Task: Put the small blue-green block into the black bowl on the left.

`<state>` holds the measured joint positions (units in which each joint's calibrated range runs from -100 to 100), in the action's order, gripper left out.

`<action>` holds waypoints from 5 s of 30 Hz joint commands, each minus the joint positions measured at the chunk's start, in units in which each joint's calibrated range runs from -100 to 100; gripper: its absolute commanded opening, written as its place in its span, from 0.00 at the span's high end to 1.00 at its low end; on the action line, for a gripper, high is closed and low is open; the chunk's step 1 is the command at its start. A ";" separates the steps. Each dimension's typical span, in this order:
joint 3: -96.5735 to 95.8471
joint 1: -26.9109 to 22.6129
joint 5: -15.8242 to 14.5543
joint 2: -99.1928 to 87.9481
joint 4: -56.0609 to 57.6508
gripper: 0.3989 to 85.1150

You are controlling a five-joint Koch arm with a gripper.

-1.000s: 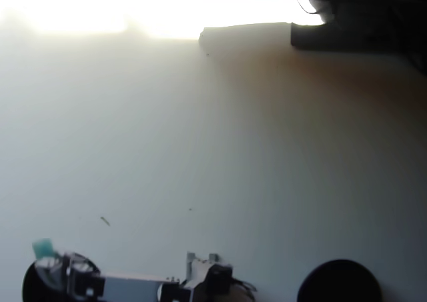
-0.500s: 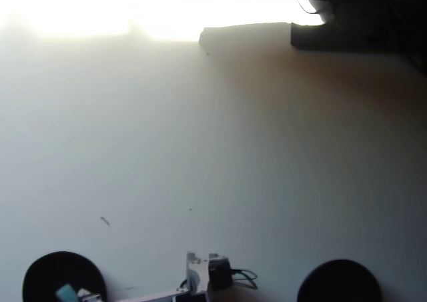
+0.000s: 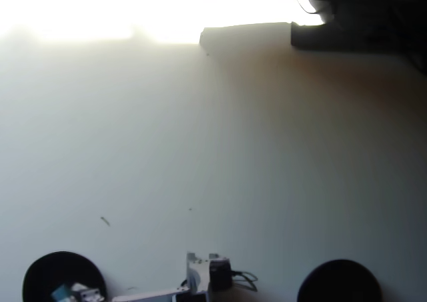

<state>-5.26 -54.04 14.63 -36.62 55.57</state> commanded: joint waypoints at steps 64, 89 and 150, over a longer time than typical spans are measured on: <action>-85.22 58.51 -14.21 -12.29 -80.67 0.53; -85.22 58.46 -14.02 -12.29 -80.67 0.41; -85.22 58.46 -14.02 -12.29 -80.67 0.41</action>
<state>-90.40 4.42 0.51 -48.99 -25.13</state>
